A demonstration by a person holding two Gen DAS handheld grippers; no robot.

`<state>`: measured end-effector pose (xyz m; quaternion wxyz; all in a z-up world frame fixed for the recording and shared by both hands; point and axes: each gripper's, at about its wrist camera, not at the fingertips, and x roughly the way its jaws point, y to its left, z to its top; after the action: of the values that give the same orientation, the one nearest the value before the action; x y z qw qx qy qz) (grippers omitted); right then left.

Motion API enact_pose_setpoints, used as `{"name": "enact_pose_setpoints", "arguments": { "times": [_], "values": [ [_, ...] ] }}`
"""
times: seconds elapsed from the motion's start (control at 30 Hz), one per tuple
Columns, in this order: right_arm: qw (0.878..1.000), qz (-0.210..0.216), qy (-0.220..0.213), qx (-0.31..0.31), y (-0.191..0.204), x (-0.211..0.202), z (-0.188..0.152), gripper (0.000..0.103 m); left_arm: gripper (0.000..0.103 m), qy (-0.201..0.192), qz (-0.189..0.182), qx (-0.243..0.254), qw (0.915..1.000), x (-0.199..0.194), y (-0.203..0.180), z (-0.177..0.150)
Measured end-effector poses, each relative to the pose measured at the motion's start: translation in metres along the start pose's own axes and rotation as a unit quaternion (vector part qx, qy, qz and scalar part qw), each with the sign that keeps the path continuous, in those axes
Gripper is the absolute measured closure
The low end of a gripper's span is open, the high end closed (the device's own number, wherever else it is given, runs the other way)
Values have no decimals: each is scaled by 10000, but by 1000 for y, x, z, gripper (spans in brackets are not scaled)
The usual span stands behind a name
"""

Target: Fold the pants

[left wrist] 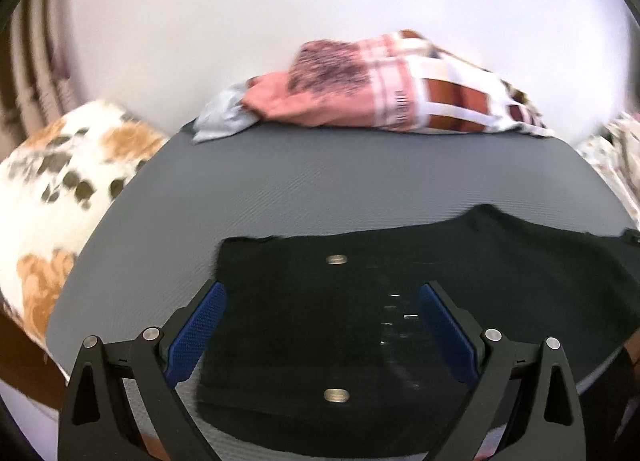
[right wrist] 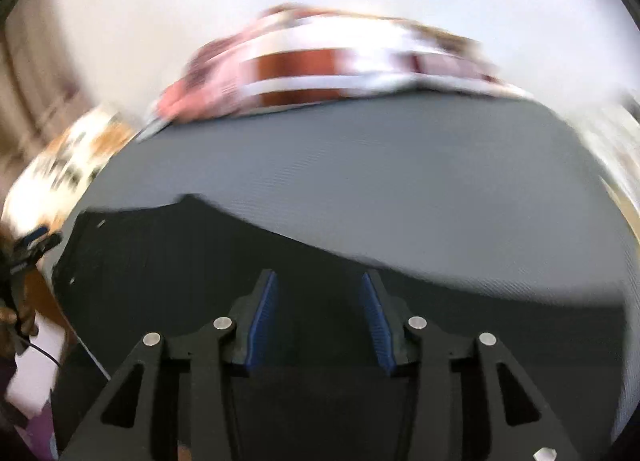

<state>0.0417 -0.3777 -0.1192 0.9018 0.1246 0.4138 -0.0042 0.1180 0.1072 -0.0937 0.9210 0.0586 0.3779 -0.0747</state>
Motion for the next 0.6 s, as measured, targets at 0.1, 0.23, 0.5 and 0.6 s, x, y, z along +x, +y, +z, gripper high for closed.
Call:
{"name": "enact_pose_setpoints", "arguments": {
  "times": [0.1,0.23,0.5,0.6],
  "values": [
    [9920,-456,-185,1159,-101,-52,-40,61,6,149,-276,66,9995,-2,-23,-1],
    [9667,-471,-417,2480,-204,-96,-87,67,6,321,-462,219,9982,-1,-54,-6],
    [9123,948,-459,3957,-254,-85,-152,67,6,395,-448,546,9967,-13,-91,-10],
    [9020,1358,-622,4051,-246,-81,-150,69,6,469,-438,580,9962,-14,-96,-10]
  ]
}}
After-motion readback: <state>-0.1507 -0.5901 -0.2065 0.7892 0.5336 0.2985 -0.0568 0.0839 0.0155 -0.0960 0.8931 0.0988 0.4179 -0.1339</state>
